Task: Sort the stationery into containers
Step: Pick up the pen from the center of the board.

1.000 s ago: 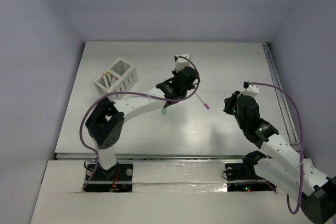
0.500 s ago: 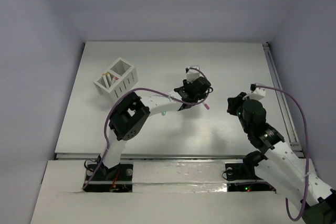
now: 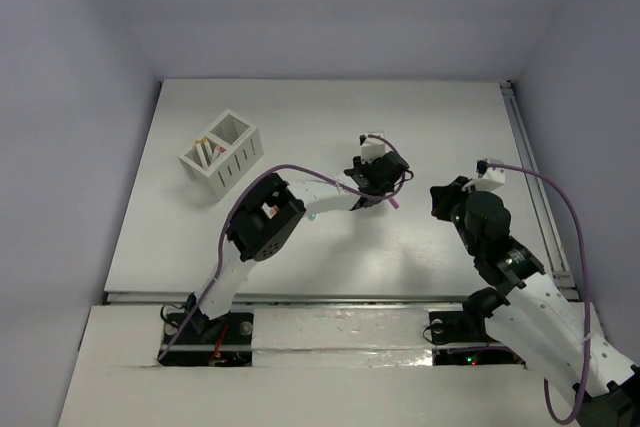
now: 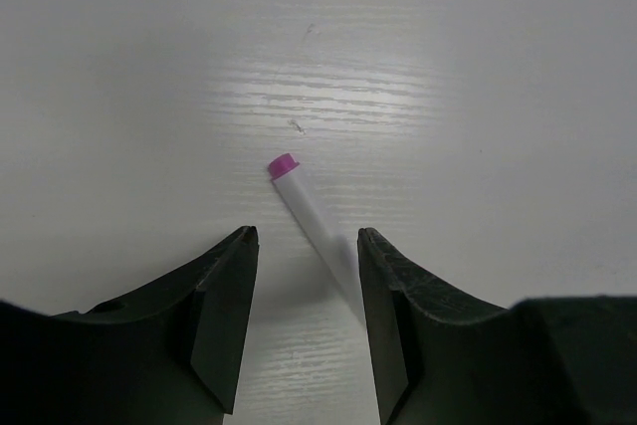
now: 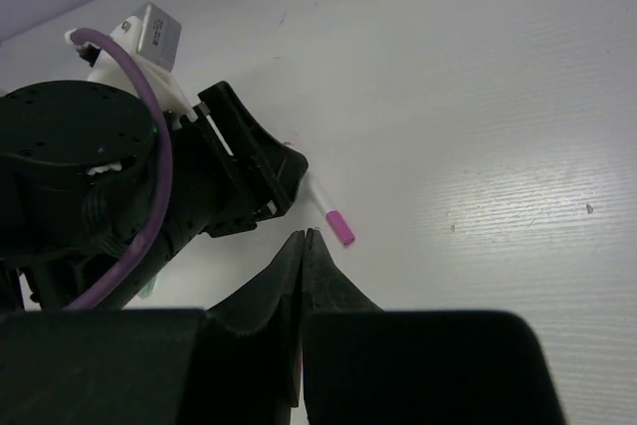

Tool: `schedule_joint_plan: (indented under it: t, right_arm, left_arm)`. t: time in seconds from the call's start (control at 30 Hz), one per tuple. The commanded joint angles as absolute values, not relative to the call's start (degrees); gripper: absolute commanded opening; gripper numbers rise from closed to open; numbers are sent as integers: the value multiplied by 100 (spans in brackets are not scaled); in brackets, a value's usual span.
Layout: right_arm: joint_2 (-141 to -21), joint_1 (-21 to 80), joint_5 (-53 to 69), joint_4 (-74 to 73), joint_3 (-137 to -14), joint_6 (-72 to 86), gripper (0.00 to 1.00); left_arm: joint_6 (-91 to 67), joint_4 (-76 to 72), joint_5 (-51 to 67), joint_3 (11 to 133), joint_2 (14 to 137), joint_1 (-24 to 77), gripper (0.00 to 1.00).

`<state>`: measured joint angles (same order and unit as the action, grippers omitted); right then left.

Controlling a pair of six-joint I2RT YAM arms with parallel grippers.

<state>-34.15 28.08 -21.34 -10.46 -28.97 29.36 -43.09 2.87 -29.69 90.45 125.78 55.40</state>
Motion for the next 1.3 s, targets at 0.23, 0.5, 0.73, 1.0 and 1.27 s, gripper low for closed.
schedule_joint_plan:
  t: [0.23,0.5,0.73,1.0,1.27]
  right_arm:
    - [-3226,2760,-1969,-800,-2839,2804,0]
    - [-3235,2760,-1960,-800,-2848,2804,0]
    - [-3243,2760,-1978,-800,-2839,2821,0]
    - [-3252,2760,-1960,-800,-2839,2821,0]
    - [-3199,2760,-1907,-791,-2830,2812,0]
  left_arm:
    - [-4166,782,-3480,9870,13069,5555,35]
    - [-3806,932,-3849,9791,13122,5555,20]
    - [-3375,941,-4034,9721,13157,5555,20]
    - [-3243,897,-4025,9721,13245,5555,23]
    - [-3261,695,-4122,9501,12938,5555,0]
